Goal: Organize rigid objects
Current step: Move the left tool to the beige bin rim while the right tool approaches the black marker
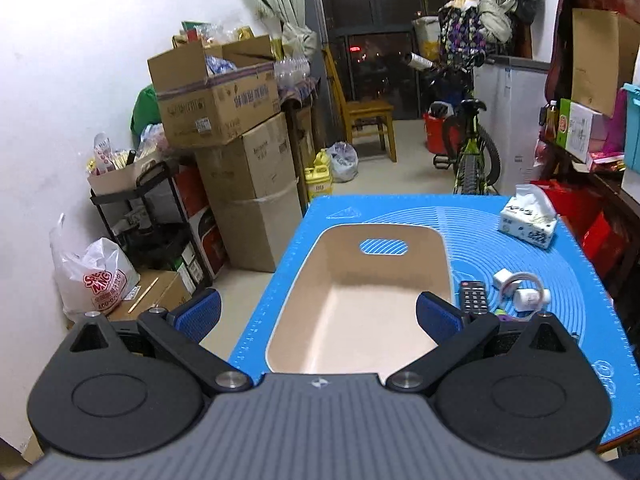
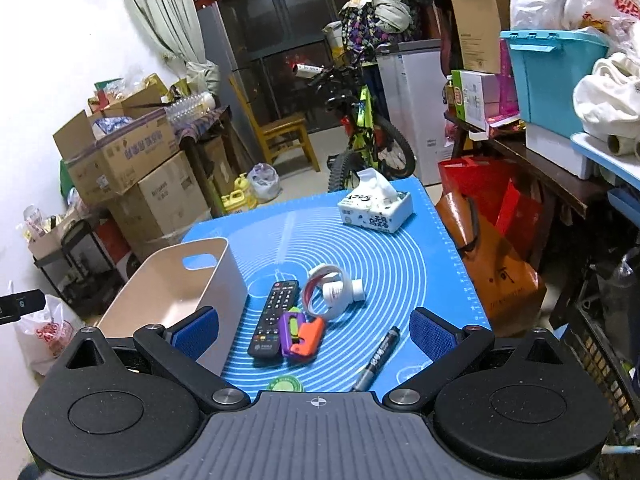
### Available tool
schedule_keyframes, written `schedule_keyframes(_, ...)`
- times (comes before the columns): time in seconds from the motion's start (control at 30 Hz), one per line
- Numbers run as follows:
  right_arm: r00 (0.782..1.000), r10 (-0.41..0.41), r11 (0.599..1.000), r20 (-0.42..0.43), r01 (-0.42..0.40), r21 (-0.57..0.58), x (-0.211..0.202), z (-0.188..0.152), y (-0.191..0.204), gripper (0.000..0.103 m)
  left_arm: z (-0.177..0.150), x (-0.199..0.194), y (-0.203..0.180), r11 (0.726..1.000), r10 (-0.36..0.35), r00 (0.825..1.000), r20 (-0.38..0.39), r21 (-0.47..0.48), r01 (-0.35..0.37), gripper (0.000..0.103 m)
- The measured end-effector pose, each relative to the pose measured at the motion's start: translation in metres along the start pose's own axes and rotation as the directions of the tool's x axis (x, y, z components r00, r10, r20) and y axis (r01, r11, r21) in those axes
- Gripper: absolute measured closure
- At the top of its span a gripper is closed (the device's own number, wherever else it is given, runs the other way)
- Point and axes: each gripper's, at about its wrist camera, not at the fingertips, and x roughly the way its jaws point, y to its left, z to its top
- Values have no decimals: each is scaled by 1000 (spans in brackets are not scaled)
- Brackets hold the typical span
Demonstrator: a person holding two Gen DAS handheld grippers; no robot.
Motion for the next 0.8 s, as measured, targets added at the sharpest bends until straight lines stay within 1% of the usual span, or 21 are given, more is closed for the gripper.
schedule_keyframes(0.13,999,-15,1000,-28,15,-5,28,6,7,3,6,28,13,999,18,1000,-26,27,-17,1)
schedule_keyframes(0.23,998,-35,999,-45,34,-13,48,7,11,3,9,53,25,999,31,997,-71,27,-30,1)
schedule_keyframes(0.33,995,-66,998,-81,65,-21,70,5,13,3,7,78,31,998,36,994,-101,58,-30,1)
schedule_keyframes(0.4,991,-82,997,-108,80,-24,83,0,12,3,6,93,34,997,27,993,-115,70,-19,1)
schedule_keyframes(0.5,984,-104,994,-141,101,-32,102,-8,8,3,5,115,40,998,1,989,-145,55,7,1)
schedule_keyframes(0.57,980,-113,994,-166,111,-21,115,-13,6,3,3,132,43,998,-9,984,-176,55,19,1)
schedule_keyframes(0.63,975,-123,992,-183,122,-13,128,-16,5,3,0,146,46,998,-3,979,-204,58,15,2)
schedule_keyframes(0.77,966,-158,987,-205,154,-33,154,-21,8,2,-11,173,58,998,-34,961,-275,36,45,3)
schedule_keyframes(0.8,964,-164,986,-210,160,-39,160,-23,10,3,-15,178,57,998,-39,957,-287,35,52,9)
